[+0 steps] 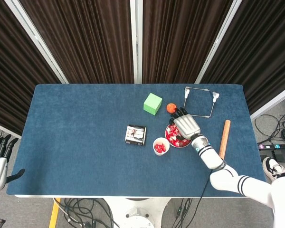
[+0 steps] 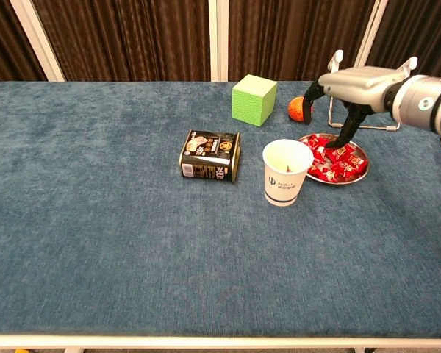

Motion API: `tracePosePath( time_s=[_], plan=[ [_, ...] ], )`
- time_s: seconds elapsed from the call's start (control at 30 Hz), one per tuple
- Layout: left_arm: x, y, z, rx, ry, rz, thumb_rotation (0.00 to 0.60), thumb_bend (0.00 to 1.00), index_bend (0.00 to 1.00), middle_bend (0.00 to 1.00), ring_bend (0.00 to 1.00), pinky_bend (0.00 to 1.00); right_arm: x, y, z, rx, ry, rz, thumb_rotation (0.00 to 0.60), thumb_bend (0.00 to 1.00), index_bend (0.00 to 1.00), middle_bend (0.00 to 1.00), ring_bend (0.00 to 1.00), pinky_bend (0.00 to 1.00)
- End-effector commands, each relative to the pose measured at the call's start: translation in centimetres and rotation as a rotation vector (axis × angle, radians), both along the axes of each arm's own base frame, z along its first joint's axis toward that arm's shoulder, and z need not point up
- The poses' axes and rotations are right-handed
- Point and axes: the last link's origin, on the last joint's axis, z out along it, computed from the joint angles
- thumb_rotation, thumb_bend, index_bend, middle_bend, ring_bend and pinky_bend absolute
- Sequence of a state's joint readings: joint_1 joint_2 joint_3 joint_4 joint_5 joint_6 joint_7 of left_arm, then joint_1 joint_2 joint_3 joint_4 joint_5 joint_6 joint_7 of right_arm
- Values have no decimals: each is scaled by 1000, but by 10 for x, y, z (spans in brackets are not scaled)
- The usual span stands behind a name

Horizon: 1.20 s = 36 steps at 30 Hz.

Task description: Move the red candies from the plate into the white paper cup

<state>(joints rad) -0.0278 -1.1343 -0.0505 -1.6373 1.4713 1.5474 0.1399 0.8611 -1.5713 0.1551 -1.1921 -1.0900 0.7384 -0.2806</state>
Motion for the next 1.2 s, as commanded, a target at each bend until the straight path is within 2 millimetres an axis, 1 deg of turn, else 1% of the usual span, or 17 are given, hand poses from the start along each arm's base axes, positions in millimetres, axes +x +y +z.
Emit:
tracePosePath(
  time_s=[0.03, 0.23, 0.5, 0.57, 0.67, 0.77, 0.9, 1.0, 1.13, 1.2],
  plan=[
    [0, 0, 0, -2, 0, 3, 600, 0, 162, 136, 84, 89, 3, -5, -15, 15, 9, -17, 600, 140, 423, 185, 0, 3],
    [-1, 0, -2, -5, -4, 8, 600, 0, 162, 136, 83, 89, 1, -9, -33, 22, 31, -42, 600, 143, 444, 186, 0, 3],
    [-3, -1, -2, -2, -5, 13, 600, 0, 162, 136, 83, 89, 2, -14, -44, 26, 45, -53, 600, 172, 482, 196, 0, 3],
    [-4, -1, -2, -3, -7, 14, 600, 0, 162, 136, 83, 90, 2, -15, -47, 27, 51, -53, 600, 208, 492, 199, 0, 3],
    [-5, -2, -2, -3, -7, 17, 600, 0, 162, 136, 83, 90, 1, -15, -49, 30, 59, -55, 600, 293, 526, 207, 0, 3],
    [-6, -3, -1, 0, -9, 20, 600, 0, 162, 136, 83, 90, 0, -16, -48, 23, 58, -55, 600, 339, 556, 216, 0, 3],
    [-6, -3, 0, 3, -8, 14, 600, 0, 162, 136, 83, 89, 1, -20, -32, -12, 11, -58, 600, 350, 559, 217, 0, 4],
    [-5, -1, 1, 4, -8, 8, 600, 0, 162, 136, 83, 90, 6, -19, -9, -46, -41, -31, 600, 351, 559, 217, 0, 4],
    [-3, 0, 0, 4, -8, 1, 600, 0, 162, 136, 83, 90, 21, -5, 26, -64, -130, 40, 600, 353, 559, 218, 0, 4],
    [-2, 1, -1, 3, -9, -3, 600, 0, 162, 136, 83, 90, 28, 4, 36, -57, -164, 72, 600, 352, 561, 218, 0, 3]
  ],
)
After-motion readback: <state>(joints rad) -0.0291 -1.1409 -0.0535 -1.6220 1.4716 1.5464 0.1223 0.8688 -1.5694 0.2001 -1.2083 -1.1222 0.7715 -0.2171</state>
